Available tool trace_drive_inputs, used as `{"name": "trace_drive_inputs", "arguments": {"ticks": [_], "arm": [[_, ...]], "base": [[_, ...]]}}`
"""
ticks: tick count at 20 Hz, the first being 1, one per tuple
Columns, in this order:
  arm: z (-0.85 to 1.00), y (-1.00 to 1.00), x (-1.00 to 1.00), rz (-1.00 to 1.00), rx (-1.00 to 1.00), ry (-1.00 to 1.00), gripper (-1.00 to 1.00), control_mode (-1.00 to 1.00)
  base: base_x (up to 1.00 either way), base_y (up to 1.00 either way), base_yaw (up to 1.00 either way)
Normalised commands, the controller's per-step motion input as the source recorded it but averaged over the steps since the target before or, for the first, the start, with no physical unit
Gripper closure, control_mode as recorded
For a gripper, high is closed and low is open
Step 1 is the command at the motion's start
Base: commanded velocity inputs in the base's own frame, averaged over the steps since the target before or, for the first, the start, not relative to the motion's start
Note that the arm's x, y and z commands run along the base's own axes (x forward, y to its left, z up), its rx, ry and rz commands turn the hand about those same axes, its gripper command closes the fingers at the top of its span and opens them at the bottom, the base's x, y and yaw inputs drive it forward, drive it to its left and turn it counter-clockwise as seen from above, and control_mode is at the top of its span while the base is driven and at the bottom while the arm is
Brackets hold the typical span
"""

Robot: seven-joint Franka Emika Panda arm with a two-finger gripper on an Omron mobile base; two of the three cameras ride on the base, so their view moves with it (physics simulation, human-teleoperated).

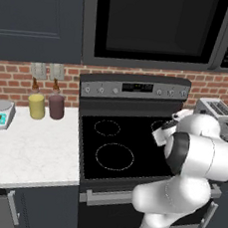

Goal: Put the garlic and broccoli in the pot. Retrieve the spatula and lightly stir the vegetables in the pot.

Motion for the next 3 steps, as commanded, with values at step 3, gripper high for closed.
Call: {"name": "trace_drive_inputs", "arguments": {"ticks": [3], "arm": [[0.08, 0.41, -0.19, 0.0, -0.01, 0.22, 1.0, -1.0]], "base": [[0.0, 0.0, 0.0]]}}
